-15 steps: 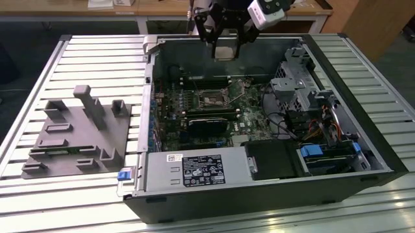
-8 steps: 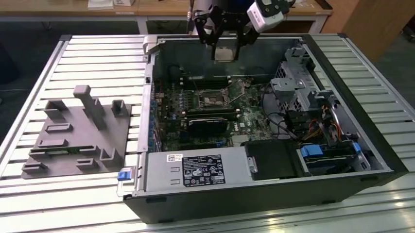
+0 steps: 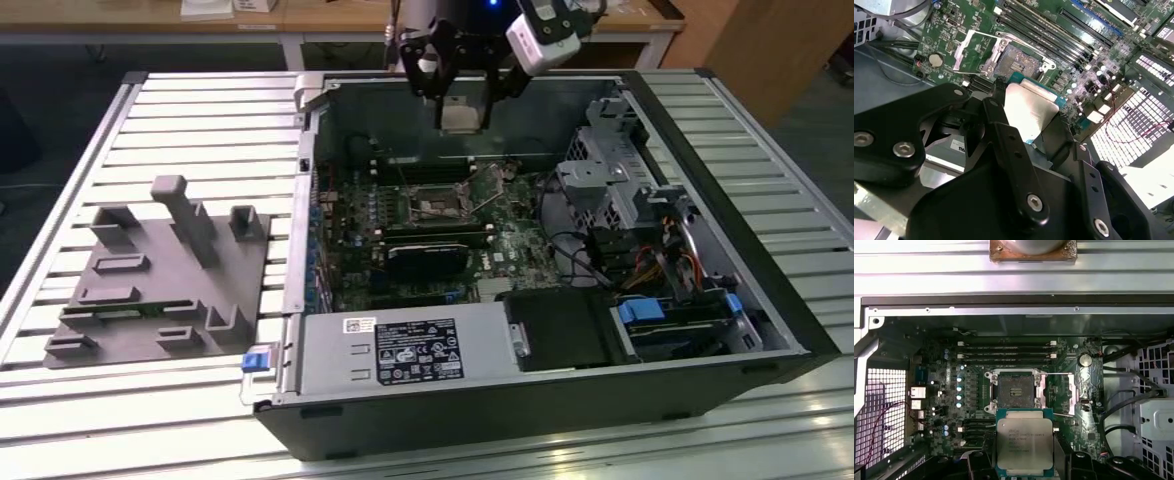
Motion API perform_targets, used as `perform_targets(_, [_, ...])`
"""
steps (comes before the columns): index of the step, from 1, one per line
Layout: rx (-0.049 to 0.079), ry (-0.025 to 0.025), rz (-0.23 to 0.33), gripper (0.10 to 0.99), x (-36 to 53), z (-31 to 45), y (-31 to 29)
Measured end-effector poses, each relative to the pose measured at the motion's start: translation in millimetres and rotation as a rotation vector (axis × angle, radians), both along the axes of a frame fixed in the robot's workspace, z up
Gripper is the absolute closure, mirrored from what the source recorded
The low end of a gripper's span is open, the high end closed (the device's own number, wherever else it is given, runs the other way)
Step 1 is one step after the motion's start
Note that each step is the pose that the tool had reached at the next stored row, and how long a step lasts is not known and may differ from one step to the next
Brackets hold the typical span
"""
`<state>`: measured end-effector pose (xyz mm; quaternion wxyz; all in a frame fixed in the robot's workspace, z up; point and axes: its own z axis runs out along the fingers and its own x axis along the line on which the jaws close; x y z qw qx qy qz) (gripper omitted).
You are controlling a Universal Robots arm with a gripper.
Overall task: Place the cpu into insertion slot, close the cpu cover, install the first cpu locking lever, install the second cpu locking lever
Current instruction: 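Place the cpu into insertion slot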
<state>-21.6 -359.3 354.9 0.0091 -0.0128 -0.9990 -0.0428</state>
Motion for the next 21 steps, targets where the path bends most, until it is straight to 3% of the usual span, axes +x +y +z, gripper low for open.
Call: perform_targets(21, [0.000, -0.0002, 0.000, 0.545, -4.7, -37.0, 0.8])
